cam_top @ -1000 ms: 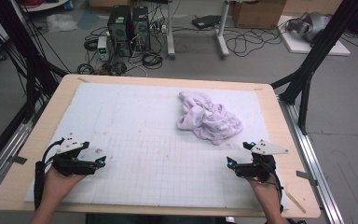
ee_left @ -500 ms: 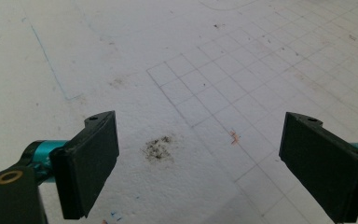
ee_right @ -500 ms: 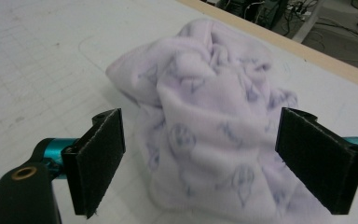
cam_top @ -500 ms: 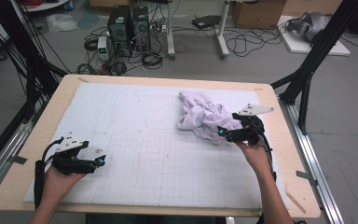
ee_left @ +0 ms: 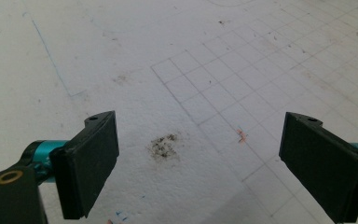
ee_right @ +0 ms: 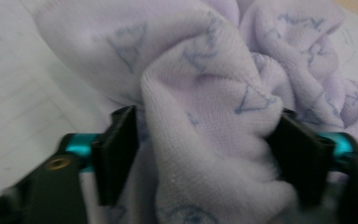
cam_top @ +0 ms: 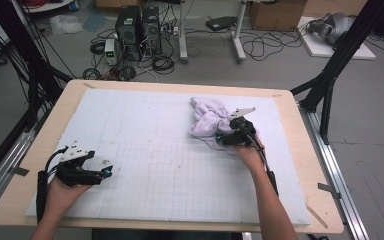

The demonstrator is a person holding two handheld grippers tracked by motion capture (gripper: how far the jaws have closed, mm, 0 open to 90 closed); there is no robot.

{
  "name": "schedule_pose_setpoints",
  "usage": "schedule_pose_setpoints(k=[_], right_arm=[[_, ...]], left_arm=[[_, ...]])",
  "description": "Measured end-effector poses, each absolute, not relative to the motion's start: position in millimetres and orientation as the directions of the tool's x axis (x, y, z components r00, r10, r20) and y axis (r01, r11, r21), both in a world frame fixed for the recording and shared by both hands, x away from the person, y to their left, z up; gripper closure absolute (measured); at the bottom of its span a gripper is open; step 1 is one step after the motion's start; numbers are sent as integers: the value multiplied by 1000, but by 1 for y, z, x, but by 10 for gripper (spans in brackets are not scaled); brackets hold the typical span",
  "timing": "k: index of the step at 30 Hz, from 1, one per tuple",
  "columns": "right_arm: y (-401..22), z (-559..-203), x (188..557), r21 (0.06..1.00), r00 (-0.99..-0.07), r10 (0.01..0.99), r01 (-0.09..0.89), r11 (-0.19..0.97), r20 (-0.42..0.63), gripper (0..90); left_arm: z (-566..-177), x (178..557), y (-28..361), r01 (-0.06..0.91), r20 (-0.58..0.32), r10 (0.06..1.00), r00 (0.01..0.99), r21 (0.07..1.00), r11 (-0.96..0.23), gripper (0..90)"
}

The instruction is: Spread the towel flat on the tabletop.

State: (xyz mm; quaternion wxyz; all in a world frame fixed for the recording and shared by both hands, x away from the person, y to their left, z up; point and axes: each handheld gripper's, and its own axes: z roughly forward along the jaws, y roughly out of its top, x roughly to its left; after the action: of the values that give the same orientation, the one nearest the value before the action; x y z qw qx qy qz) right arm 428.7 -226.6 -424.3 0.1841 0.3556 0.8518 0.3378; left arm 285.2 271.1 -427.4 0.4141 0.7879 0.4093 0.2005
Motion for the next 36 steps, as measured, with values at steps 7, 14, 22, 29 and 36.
schedule_pose_setpoints(k=[7, 14, 22, 29, 36], right_arm=[[-230, -425, 429, 703, -684, 725, 478, 527, -79, 565], [-231, -412, 424, 711, -727, 685, 457, 534, -46, 620], [-217, -389, 407, 756, -805, 594, 396, 522, 12, 630], [-190, -370, 374, 783, -876, 478, 339, 521, 62, 629], [-141, -372, 316, 797, -945, 302, 277, 537, 125, 628]], left_arm=[[-428, 285, 270, 478, -21, 811, 585, 816, -324, 125], [-428, 286, 270, 480, -19, 812, 584, 814, -326, 127], [-428, 286, 271, 480, -21, 813, 581, 816, -322, 127], [-427, 285, 271, 479, -23, 814, 580, 818, -318, 126], [-427, 284, 270, 474, -18, 813, 582, 820, -321, 127]])
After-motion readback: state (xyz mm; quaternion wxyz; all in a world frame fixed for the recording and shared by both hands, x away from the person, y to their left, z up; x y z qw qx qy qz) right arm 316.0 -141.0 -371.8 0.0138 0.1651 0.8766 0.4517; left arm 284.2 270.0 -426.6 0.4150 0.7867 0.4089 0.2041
